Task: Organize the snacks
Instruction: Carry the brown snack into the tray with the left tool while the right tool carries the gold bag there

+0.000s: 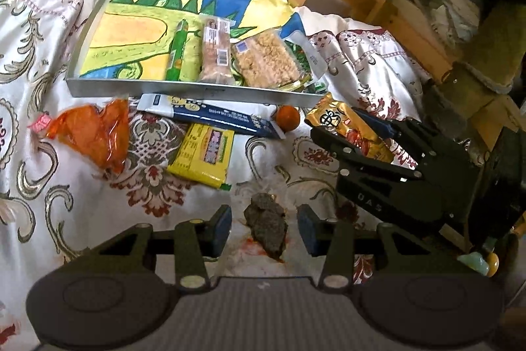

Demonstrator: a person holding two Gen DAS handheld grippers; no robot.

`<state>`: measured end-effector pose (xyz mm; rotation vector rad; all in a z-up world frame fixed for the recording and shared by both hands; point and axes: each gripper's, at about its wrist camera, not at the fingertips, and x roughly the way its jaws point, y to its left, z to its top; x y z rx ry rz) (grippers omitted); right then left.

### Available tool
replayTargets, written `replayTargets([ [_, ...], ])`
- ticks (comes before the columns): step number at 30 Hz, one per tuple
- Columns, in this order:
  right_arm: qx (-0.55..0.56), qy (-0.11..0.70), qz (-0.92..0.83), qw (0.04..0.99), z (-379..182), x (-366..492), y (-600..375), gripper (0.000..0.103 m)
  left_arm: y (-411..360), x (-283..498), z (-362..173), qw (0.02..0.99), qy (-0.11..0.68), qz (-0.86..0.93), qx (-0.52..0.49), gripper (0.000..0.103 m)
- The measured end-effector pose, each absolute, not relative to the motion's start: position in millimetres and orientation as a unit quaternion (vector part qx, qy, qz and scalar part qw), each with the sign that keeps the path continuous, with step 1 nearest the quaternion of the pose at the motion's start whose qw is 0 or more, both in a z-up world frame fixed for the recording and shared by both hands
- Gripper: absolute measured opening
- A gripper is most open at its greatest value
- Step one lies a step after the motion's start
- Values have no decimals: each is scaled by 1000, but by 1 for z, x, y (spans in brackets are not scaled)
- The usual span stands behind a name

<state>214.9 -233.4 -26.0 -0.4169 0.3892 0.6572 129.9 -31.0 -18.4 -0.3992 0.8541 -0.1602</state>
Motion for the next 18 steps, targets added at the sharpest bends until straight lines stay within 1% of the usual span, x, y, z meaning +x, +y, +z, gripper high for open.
replayTargets([
  [12,-182,162,311,919,-17,213,-234,54,-35,143,1,908,376,-65,-174,48],
  [18,-168,129,300,930,-13,219,-231,55,-24,162,14,924,343,-33,-167,48],
])
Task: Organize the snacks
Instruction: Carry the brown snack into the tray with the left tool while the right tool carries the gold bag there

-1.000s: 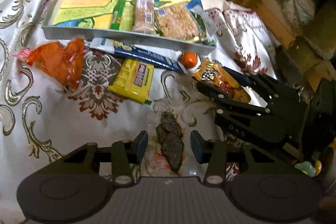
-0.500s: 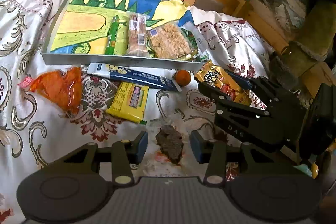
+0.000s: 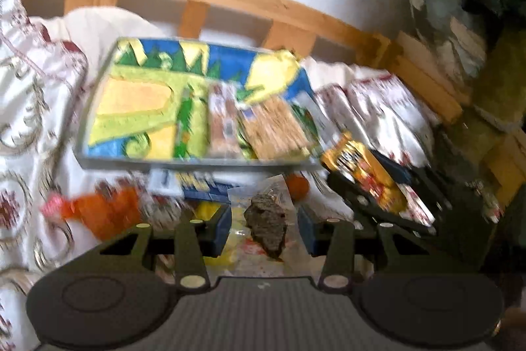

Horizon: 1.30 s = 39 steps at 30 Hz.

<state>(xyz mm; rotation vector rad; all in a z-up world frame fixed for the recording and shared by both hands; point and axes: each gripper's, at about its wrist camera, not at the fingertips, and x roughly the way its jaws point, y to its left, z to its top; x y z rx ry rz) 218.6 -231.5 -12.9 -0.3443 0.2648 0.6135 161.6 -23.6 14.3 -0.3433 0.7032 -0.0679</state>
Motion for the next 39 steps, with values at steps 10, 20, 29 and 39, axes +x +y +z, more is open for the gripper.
replayTargets([
  [10,-179,89,254,946,-14,259,-197,55,20,222,27,942,290,66,-157,48],
  [20,-206,67,229,949,-24,301,-164,55,32,292,16,936,281,129,-166,48],
  [29,-210,90,226,947,-44,333,-146,55,28,329,-13,931,305,145,-142,48],
  [39,-260,91,226,934,-60,343,-128,56,27,342,-34,925,318,161,-130,48],
])
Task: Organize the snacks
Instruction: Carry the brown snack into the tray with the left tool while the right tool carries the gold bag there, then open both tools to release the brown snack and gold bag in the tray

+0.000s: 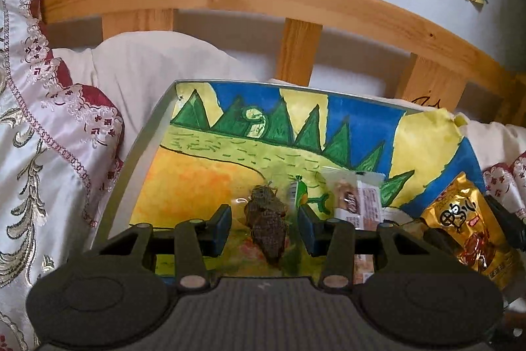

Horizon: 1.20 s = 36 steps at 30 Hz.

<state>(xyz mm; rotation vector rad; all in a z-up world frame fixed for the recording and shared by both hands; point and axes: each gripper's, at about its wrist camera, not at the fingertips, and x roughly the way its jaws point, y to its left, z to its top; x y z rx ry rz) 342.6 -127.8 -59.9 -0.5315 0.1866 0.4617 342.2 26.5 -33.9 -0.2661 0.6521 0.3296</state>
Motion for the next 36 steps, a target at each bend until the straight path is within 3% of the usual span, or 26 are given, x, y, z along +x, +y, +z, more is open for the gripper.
replayTargets([
  [9,-262,109,236,930,-66,348,-125,58,26,343,-41,922,328,164,-127,49],
  [14,-258,107,235,931,-65,347,-126,70,28,341,-41,920,328,164,-135,49],
  [22,-250,96,232,935,-59,343,-129,78,33,331,-36,923,318,161,-145,53],
  [28,-233,86,228,942,-47,338,-135,84,37,318,-29,925,303,165,-160,65],
  [32,-225,75,221,946,-36,331,-138,88,40,305,-21,929,283,172,-169,82],
  [36,-213,66,215,951,-22,321,-143,92,44,290,-10,932,265,172,-175,86],
])
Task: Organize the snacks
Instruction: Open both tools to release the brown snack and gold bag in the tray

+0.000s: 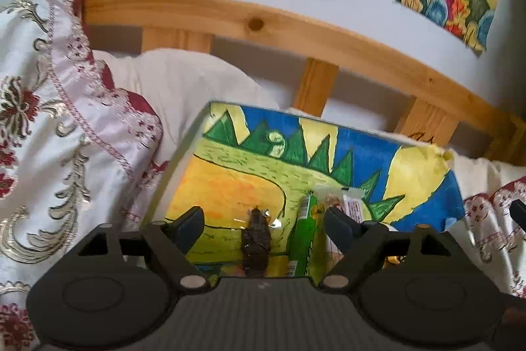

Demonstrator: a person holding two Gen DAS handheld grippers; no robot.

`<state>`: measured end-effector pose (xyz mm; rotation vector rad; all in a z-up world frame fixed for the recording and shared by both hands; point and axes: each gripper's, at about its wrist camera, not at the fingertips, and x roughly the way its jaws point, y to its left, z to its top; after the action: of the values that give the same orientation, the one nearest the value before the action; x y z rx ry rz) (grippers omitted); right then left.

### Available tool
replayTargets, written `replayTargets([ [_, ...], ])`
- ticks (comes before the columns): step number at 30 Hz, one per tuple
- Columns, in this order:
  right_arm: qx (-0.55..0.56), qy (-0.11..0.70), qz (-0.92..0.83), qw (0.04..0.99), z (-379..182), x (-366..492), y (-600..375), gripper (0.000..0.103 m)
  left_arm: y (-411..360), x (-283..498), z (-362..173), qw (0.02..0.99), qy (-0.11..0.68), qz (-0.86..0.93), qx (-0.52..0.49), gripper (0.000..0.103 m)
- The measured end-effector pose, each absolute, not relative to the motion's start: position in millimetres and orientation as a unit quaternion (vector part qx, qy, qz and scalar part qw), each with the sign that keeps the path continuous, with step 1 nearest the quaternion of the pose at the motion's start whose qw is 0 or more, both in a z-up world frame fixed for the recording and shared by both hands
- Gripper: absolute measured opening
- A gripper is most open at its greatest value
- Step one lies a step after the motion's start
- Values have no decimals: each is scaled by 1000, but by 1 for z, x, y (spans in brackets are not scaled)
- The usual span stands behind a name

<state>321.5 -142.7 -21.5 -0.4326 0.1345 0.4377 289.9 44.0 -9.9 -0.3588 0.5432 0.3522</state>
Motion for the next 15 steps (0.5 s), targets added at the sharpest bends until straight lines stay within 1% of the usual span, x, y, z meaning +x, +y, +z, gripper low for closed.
replayTargets([
  [2,-205,61,212,954,-14,315,-145,95,45,281,-4,935,255,173,-175,89],
  [9,-169,42,206,963,16,289,-157,99,45,245,15,946,217,170,-170,99],
  [15,-142,26,217,965,29,261,-171,102,46,210,22,949,199,169,-178,101],
])
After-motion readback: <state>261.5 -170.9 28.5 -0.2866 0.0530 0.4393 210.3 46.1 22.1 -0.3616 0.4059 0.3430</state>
